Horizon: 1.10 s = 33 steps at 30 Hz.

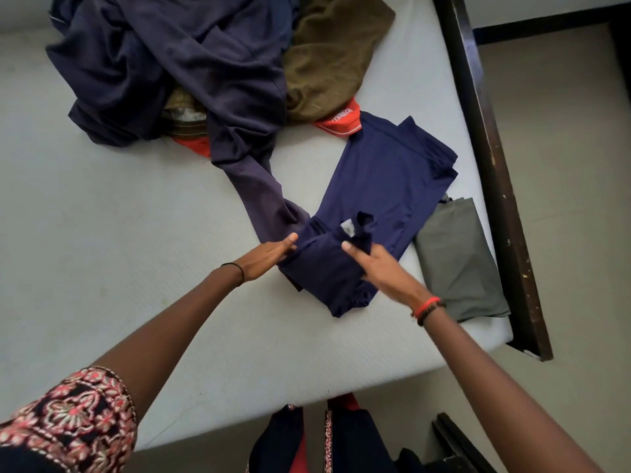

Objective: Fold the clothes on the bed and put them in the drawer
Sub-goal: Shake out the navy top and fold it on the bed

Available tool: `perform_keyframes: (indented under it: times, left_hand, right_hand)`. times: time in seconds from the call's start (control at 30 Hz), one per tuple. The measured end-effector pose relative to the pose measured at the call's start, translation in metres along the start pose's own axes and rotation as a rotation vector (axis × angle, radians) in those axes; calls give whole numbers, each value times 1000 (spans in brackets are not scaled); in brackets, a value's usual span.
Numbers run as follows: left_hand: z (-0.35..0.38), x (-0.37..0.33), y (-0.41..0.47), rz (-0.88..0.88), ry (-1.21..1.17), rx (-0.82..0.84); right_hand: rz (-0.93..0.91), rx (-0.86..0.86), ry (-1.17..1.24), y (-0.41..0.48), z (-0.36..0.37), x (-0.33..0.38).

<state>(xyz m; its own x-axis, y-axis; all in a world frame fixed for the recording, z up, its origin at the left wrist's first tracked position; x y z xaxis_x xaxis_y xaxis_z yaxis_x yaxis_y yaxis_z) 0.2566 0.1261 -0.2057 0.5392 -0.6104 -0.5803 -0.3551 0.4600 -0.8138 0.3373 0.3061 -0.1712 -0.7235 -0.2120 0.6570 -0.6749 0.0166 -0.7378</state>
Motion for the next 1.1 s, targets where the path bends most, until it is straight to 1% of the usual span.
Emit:
perform_keyframes:
  times: [0.03,0.1,0.17,0.2,0.27,0.3,0.33,0.37,0.4,0.47,0.5,0.57,0.7,0.83,0.93,1.0,1.03,1.1]
  left_hand:
    - [0,2,1,4,-8,-3]
    - [-1,0,3,85,55,-2]
    - [0,-1,5,138,101,-23]
    - [-1,0,6,154,110,-48]
    - [-4,1,5,214,104,-127]
    - [-6,2,4,247,95,-168]
    - [-8,2,0,289,97,-205]
    - [-10,3,-3,342,122,-245]
    - [-13,2,-7,414,170,-286]
    - [-15,-3,-13,562,291,-345]
    - [-15,-7,-15,617,336,-358]
    - [-13,-17,-14,675,407,-348]
    - [-2,-31,-6,717,582,-258]
    - [17,-39,2,721,729,-76]
    - [29,-37,9,711,865,36]
    - [38,-42,14,700,924,101]
    - [43,-44,16,680,947,137]
    - [50,-45,22,577,1011,213]
  right_hand:
    - [17,9,25,14,-8,-5]
    - [31,-7,61,37,-20,-5]
    - [84,-80,79,59,-31,-10]
    - [130,-158,58,65,-36,-13]
    - [192,-417,-101,65,-47,-17]
    - [185,-555,-218,56,-48,-14]
    - [141,-656,-333,45,-41,-6]
    - [72,-697,-449,35,-26,1]
    - [0,-673,-569,25,-3,8]
    - [-108,-540,-840,12,50,10]
    - [-137,-504,-963,7,71,8]
    - [-124,-488,-1081,7,95,-5]
    - [20,-515,-1124,19,95,-26]
    - [114,-454,-1182,31,87,-43]
    - [81,-461,-1171,31,91,-48]
    - [37,-433,-1052,24,95,-50]
    - [8,-395,-999,18,97,-49]
    - [-23,-289,-950,2,99,-49]
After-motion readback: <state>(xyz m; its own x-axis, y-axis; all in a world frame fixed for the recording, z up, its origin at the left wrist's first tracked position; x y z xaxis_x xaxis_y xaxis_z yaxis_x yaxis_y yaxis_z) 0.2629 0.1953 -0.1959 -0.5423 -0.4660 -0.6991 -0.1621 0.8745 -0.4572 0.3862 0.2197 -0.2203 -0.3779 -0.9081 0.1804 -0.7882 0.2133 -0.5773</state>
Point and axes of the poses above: each hand's wrist, its own y-axis towards the middle knuckle, its own z-axis out of the palm, x = y × z, the point moved 7 cm from there along y, towards the middle knuckle, and after that the axes turned 15 degrees about -y, right-handed, at the moved point
